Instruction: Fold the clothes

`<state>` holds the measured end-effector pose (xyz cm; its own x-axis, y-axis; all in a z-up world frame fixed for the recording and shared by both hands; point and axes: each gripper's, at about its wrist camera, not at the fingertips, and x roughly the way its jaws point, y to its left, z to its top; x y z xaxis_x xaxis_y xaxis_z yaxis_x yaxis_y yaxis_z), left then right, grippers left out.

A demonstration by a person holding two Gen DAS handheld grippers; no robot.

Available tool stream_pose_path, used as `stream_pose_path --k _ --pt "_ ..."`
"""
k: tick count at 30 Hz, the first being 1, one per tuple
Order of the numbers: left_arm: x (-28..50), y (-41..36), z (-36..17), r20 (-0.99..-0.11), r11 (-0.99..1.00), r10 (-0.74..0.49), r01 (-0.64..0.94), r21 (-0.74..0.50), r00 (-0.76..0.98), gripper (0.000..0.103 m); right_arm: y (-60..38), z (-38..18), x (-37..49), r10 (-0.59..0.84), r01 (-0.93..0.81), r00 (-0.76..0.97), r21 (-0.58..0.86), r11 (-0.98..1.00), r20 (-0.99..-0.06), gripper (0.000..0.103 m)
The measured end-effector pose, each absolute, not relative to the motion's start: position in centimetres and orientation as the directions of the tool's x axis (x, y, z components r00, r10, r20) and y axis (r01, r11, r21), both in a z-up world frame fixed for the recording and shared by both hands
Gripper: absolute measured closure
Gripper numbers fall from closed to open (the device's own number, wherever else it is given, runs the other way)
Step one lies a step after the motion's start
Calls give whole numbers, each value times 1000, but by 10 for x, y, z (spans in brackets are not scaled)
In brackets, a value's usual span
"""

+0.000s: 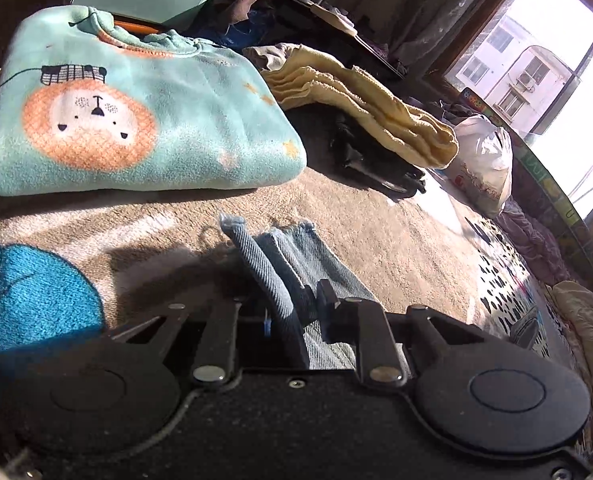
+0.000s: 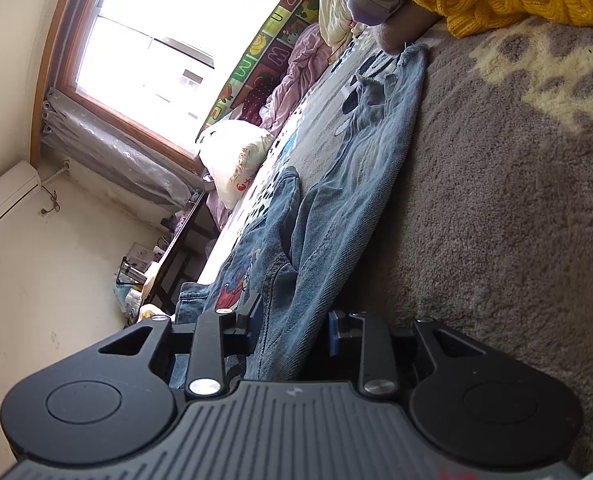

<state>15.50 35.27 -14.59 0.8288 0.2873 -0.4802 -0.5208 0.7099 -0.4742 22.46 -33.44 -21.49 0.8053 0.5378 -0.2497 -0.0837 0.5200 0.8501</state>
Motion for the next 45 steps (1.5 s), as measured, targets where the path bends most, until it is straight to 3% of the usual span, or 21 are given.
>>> stream_pose_path --k 2,6,10,12,14,19,24,27,28,29,31,34,36,37,38,41,45 --pt "163 339 -130 -394 800 322 -470 -373 861 98 -335 -217 226 538 -85 805 850 519 -248 71" --pt "163 318 -96 -121 908 321 -342 -243 939 97 -334 -219 224 538 -86 806 850 519 -247 71" --pt "215 340 -149 -504 842 392 -521 -140 770 80 -332 -219 225 538 -88 805 847 524 -249 71" --pt "204 343 -142 -466 826 404 -533 -182 787 75 -331 -219 226 539 -90 804 845 526 -250 71" --pt "189 346 -133 -437 806 421 -549 -222 795 52 -330 -219 227 540 -91 804 846 526 -249 71" --pt "163 354 -145 -559 738 356 -593 -323 748 52 -333 -222 229 543 -94 803 847 523 -246 71" --pt "135 351 -149 -561 592 141 -523 -613 816 52 -335 -225 228 544 -97 803 849 520 -241 71" --pt "140 322 -153 -562 676 135 -490 -550 816 59 -337 -226 226 545 -100 803 848 520 -239 70" --pt "143 313 -149 -580 725 183 -508 -465 793 99 -337 -226 226 546 -102 803 848 520 -238 70" --pt "146 305 -146 -590 765 236 -522 -377 772 101 -337 -226 226 546 -104 803 847 522 -238 69" --pt "145 294 -138 -564 806 355 -550 -220 746 101 -336 -225 225 546 -107 803 843 526 -239 68" --pt "153 291 -145 -609 821 344 -544 -175 715 99 -333 -222 222 545 -118 802 830 545 -244 64" --pt "148 290 -132 -567 788 421 -595 -158 708 78 -330 -219 221 546 -127 801 820 558 -247 60" --pt "145 289 -126 -540 784 434 -598 -169 721 71 -329 -218 220 547 -132 799 815 564 -249 58" --pt "144 287 -119 -513 782 441 -596 -182 736 71 -328 -217 220 548 -135 798 811 570 -252 57" --pt "160 271 -102 -482 831 346 -501 -241 805 71 -326 -216 220 550 -140 796 806 575 -254 55" --pt "218 228 -93 -470 909 114 -283 -307 875 71 -326 -217 222 555 -148 792 802 579 -255 55"
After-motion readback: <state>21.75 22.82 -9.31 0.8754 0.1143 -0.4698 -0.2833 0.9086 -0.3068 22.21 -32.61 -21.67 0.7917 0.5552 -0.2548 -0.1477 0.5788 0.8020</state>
